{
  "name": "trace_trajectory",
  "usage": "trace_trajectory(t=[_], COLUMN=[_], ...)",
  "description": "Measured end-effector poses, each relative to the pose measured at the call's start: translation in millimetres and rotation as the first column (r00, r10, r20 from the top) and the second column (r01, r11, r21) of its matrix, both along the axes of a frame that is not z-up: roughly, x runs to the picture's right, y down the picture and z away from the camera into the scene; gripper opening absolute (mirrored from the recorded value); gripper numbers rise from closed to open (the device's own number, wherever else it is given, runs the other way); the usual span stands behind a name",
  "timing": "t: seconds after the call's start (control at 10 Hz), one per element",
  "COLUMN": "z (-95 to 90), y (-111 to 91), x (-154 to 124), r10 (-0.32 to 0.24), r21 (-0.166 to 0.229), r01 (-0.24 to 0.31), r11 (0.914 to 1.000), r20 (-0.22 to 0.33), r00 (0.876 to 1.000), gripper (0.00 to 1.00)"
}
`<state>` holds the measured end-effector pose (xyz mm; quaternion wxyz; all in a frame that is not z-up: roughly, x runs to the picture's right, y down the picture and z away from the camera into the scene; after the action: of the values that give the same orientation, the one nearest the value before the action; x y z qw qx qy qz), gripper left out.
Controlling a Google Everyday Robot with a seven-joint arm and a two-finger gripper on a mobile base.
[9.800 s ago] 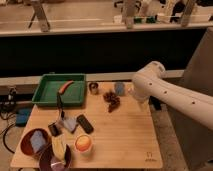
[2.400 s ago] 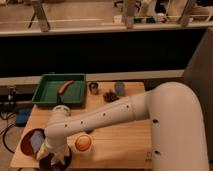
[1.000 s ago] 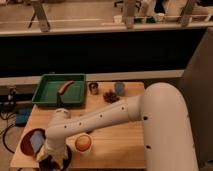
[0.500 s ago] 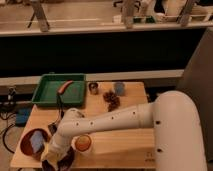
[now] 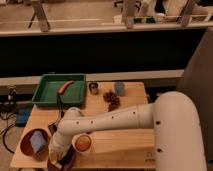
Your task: Place banana in tray
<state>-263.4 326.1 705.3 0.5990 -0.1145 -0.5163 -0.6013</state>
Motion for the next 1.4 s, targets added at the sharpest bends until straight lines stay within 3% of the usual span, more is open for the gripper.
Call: trace_trajectory(t=[0.6, 0.7, 1.0, 1.4], z=[-7.3, -7.9, -9.1, -9.4], y=[-5.0, -5.2, -5.1, -5.4], x=[-6.9, -7.4, -8.6, -8.9], r10=[0.012, 0.02, 0.036, 0.045], r21=[-0.005, -0.009, -0.02, -0.025], r01=[-0.012, -0.019, -0.034, -0.044], r11=[0.9999, 0.9998, 0.9992, 0.9987], r20=[0.035, 0.044, 0.063, 0.08], r00=[0.999, 0.999, 0.997, 0.996], gripper=[0.61, 0.57, 0.3, 0.26])
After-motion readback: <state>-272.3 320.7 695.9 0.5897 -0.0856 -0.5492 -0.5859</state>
